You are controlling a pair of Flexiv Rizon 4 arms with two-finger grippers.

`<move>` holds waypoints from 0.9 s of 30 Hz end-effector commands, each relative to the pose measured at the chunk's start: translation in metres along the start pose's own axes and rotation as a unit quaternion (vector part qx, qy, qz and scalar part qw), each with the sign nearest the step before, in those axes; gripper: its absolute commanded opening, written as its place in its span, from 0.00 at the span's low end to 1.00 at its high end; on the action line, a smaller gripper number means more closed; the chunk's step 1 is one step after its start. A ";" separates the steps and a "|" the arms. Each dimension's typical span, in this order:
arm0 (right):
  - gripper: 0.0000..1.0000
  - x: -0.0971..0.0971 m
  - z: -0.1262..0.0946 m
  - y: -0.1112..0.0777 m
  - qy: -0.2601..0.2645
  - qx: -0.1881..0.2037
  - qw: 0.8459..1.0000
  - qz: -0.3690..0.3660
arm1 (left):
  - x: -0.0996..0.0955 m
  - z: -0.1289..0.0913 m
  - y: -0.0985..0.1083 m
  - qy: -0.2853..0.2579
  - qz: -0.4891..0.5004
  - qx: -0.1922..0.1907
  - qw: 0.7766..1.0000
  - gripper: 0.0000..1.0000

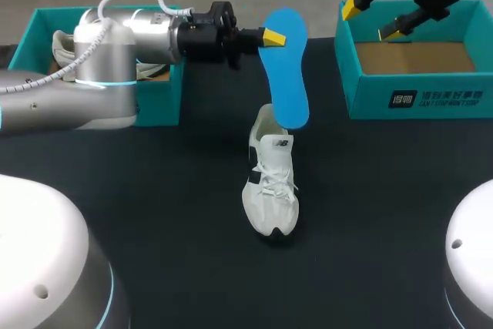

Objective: Take the shoe out of the shoebox, open the shoe tongue, remove and reinsert the insole, then place the shoe into the shoebox

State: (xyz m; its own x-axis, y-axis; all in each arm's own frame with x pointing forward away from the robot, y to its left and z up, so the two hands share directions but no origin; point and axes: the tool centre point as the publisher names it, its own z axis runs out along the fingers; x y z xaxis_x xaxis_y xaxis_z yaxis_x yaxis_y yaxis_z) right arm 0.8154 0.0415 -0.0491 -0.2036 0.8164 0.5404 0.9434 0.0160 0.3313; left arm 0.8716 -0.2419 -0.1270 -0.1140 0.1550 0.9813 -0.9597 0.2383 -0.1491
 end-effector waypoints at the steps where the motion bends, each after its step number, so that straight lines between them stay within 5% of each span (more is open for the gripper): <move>1: 1.00 0.006 -0.002 -0.002 -0.134 -0.002 0.991 0.002 | -0.001 0.001 0.002 0.000 0.001 0.001 1.000 0.00; 11: 1.00 0.006 -0.002 -0.002 -0.134 -0.002 0.991 0.002 | -0.001 0.001 0.002 0.000 0.001 0.001 1.000 0.00; 17: 1.00 0.038 0.013 0.001 -0.235 0.009 0.971 -0.041 | -0.001 0.001 0.002 0.000 0.001 0.001 1.000 0.00; 27: 1.00 0.070 0.027 0.003 -0.289 0.004 0.955 -0.066 | -0.001 0.001 0.002 0.000 0.001 0.001 1.000 0.00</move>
State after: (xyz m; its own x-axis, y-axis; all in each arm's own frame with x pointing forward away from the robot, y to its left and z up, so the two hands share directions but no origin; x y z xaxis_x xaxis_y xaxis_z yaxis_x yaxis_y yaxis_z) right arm 0.8057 0.1011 -0.0335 -0.2031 0.9690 0.1406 0.9163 0.1375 0.3762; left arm 0.8703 -0.2420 -0.1277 -0.1147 0.1567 0.9810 -0.9604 0.2350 -0.1498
